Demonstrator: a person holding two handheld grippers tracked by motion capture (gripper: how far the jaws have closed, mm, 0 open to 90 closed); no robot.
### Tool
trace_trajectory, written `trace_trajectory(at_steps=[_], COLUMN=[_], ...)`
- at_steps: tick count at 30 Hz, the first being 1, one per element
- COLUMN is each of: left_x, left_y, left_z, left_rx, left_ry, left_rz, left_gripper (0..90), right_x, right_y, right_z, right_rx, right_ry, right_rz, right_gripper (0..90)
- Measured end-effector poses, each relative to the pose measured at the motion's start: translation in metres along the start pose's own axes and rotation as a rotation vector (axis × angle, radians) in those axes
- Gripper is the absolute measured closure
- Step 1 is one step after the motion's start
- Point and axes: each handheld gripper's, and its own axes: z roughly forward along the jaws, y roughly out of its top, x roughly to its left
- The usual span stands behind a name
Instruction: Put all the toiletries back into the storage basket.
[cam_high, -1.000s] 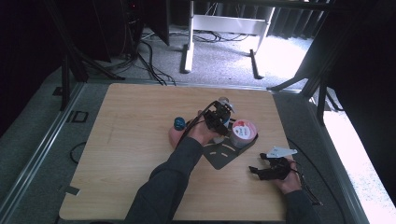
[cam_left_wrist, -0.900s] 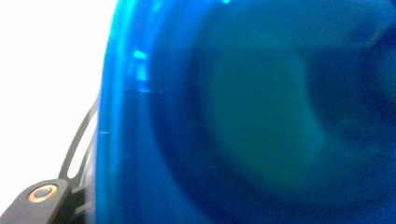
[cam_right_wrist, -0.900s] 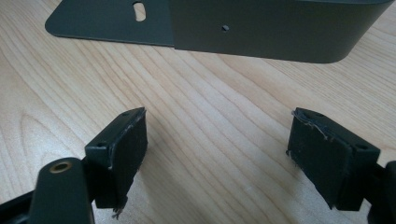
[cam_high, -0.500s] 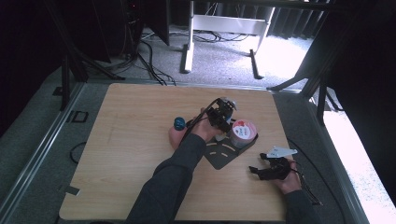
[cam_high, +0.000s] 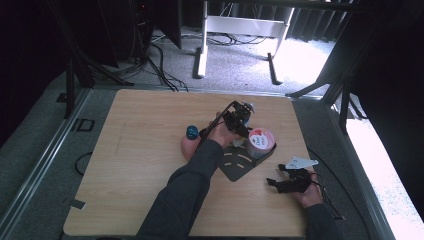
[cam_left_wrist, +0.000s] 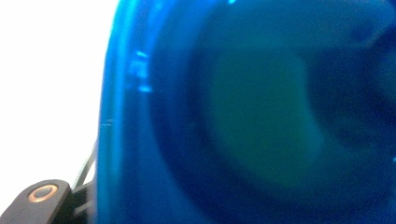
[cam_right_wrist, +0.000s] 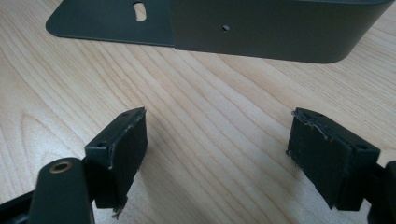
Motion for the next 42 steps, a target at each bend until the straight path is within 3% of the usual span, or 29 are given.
trace_trajectory(at_steps=[15,23,35,42], left_x=[0.001,0.002,0.006,0.006], left_y=[0.006,0.009,0.012,0.014], left_z=[0.012,0.02,0.03,0.031], left_rx=[-0.066,-0.093,-0.103,-0.108], left_ry=[0.023,0.026,0.028,0.02], left_rz=[-0.027,-0.069,-0.118,-0.111], left_gripper=[54.7,54.7,54.6,54.6], right_x=[0.0,0.0,0.0,0.0], right_y=[0.0,0.0,0.0,0.0], right_z=[0.0,0.0,0.0,0.0], right_rx=[0.001,0.001,0.001,0.001], right_ry=[0.002,0.002,0.001,0.001], right_rz=[0.002,0.002,0.004,0.004], right_gripper=[19.7,19.6,19.7,19.7])
